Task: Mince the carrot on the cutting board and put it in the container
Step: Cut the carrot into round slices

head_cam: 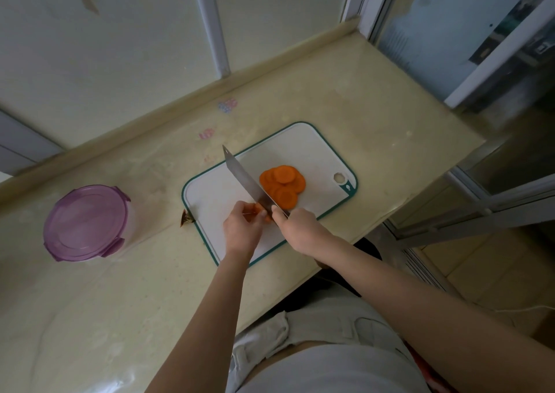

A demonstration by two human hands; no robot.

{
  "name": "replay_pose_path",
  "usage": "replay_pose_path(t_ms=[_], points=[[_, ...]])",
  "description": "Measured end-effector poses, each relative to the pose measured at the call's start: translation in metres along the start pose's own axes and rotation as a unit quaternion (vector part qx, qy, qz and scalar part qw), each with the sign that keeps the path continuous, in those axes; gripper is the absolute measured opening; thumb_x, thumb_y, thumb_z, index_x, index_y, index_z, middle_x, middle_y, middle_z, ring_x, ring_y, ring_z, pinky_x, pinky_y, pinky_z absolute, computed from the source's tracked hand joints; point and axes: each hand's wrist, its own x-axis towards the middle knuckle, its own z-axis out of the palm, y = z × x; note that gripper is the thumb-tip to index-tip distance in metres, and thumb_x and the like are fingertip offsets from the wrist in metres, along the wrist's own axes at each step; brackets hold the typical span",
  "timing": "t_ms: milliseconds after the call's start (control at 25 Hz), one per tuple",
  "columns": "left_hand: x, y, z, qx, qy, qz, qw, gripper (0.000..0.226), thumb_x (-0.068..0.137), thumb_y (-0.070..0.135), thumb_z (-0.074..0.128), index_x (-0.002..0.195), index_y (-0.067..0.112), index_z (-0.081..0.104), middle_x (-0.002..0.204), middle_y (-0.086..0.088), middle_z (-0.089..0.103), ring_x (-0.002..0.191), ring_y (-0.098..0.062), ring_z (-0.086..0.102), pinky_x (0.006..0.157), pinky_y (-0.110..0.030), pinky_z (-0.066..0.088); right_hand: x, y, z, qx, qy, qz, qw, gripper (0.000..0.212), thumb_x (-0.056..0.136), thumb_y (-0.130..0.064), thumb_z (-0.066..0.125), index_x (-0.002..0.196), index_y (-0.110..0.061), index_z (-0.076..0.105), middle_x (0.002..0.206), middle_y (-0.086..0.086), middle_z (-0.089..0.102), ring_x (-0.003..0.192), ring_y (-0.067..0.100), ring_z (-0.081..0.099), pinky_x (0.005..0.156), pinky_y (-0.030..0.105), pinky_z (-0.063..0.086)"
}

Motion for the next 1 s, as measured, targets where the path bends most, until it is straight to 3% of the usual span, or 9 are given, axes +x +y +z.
replay_pose_path(t_ms=[280, 440, 640, 800, 880, 1000], points=[[0.004, 0.005, 0.002, -0.012, 0.0, -0.022, 1.0, 0.015, 0.087, 0.014, 0.063, 0.1, 0.012, 0.057, 0.096, -0.001, 0.06, 0.093, -0.016, 0.058, 0.08, -0.025, 0.046, -0.016, 0.012, -0.008, 0.002, -0.042, 0.003, 0.999, 0.045, 0.101, -0.046, 0.028, 0.064, -0.022, 0.035, 0.066, 0.002, 0.042, 0.059, 0.015, 0.043, 0.052, 0.023, 0.033], [0.003, 0.005, 0.003, -0.008, -0.009, -0.011, 1.0, 0.013, 0.086, 0.012, 0.065, 0.097, 0.013, 0.057, 0.094, 0.0, 0.061, 0.091, -0.014, 0.059, 0.076, -0.023, 0.044, -0.041, 0.031, -0.018, 0.03, -0.048, 0.023, 0.998, 0.051, 0.099, -0.05, 0.029, 0.066, -0.014, 0.041, 0.06, 0.0, 0.042, 0.05, 0.009, 0.038, 0.047, 0.017, 0.032], [0.005, 0.002, 0.004, -0.004, -0.005, -0.014, 1.0, 0.015, 0.086, 0.015, 0.065, 0.099, 0.011, 0.058, 0.097, -0.003, 0.063, 0.092, -0.016, 0.06, 0.079, -0.026, 0.047, -0.031, 0.027, -0.015, 0.022, -0.042, 0.014, 0.999, 0.06, 0.1, -0.049, 0.028, 0.102, 0.004, 0.058, 0.063, 0.002, 0.042, 0.053, 0.011, 0.038, 0.052, 0.021, 0.033], [0.005, 0.0, 0.003, -0.005, -0.009, -0.016, 1.0, 0.016, 0.087, 0.017, 0.064, 0.1, 0.01, 0.058, 0.097, -0.004, 0.062, 0.092, -0.016, 0.059, 0.079, -0.026, 0.046, -0.019, 0.022, -0.007, 0.01, -0.042, 0.01, 0.999, 0.058, 0.101, -0.044, 0.028, 0.109, 0.006, 0.057, 0.065, 0.002, 0.042, 0.055, 0.01, 0.038, 0.051, 0.02, 0.032], [0.004, 0.0, 0.002, -0.003, -0.002, -0.015, 1.0, 0.017, 0.087, 0.017, 0.064, 0.101, 0.01, 0.058, 0.096, -0.003, 0.062, 0.091, -0.016, 0.058, 0.08, -0.025, 0.045, -0.009, 0.013, -0.002, -0.017, -0.045, 0.003, 0.999, 0.053, 0.102, -0.042, 0.027, 0.096, 0.0, 0.059, 0.065, 0.002, 0.042, 0.056, 0.011, 0.039, 0.048, 0.021, 0.03], [0.003, 0.001, 0.001, -0.012, 0.001, -0.02, 1.0, 0.015, 0.087, 0.017, 0.063, 0.1, 0.01, 0.058, 0.094, -0.002, 0.062, 0.089, -0.015, 0.057, 0.079, -0.024, 0.044, -0.002, 0.011, 0.001, 0.011, -0.036, -0.004, 0.999, 0.047, 0.102, -0.042, 0.031, 0.065, -0.015, 0.043, 0.065, 0.001, 0.044, 0.06, 0.016, 0.045, 0.052, 0.021, 0.034]])
